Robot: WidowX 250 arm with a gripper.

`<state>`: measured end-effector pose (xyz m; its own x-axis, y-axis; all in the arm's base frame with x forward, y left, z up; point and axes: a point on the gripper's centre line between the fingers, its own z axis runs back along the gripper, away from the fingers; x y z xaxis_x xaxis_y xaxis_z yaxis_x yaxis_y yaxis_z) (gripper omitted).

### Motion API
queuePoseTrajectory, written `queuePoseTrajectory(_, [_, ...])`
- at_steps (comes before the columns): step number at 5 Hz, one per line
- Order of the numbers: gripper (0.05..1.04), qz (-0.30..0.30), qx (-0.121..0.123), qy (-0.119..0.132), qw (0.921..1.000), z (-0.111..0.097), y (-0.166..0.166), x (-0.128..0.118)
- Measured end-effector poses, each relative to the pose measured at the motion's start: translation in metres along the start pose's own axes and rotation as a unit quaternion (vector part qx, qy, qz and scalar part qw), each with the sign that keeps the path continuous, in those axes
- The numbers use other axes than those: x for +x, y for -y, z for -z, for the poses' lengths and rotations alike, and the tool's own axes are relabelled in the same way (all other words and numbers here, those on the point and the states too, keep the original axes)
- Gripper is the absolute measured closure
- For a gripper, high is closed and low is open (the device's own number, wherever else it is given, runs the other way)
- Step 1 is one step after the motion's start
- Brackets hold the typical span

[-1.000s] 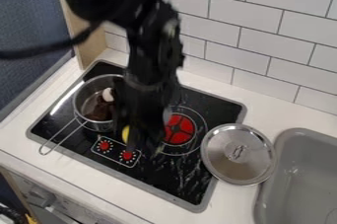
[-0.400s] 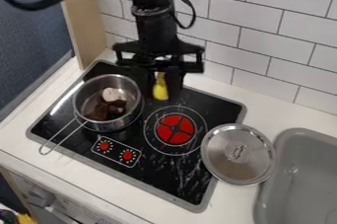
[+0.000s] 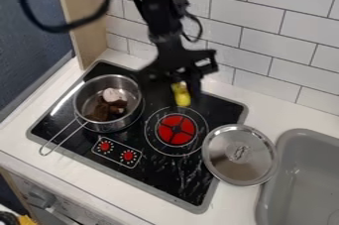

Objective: Move the yellow knife to top rigth of burner

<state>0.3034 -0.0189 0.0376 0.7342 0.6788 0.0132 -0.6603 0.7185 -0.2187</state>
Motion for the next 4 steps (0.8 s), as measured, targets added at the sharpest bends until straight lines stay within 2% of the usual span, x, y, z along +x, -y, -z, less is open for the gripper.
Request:
queuePoseTrajectory(1, [0.656, -0.051, 0.011, 0.008, 0.9986, 0.022, 0.017, -0.003])
queuePoseTrajectory(2, [0.656, -0.076, 0.018, 0.014, 0.9968, 0.037, 0.035, -0.003])
queuePoseTrajectory(3, [0.656, -0.092, 0.039, 0.024, 0.9947, 0.053, 0.045, 0.004])
queuePoseTrajectory(4, [0.584, -0.099, 0.044, 0.030, 0.9936, 0.058, 0.050, 0.011])
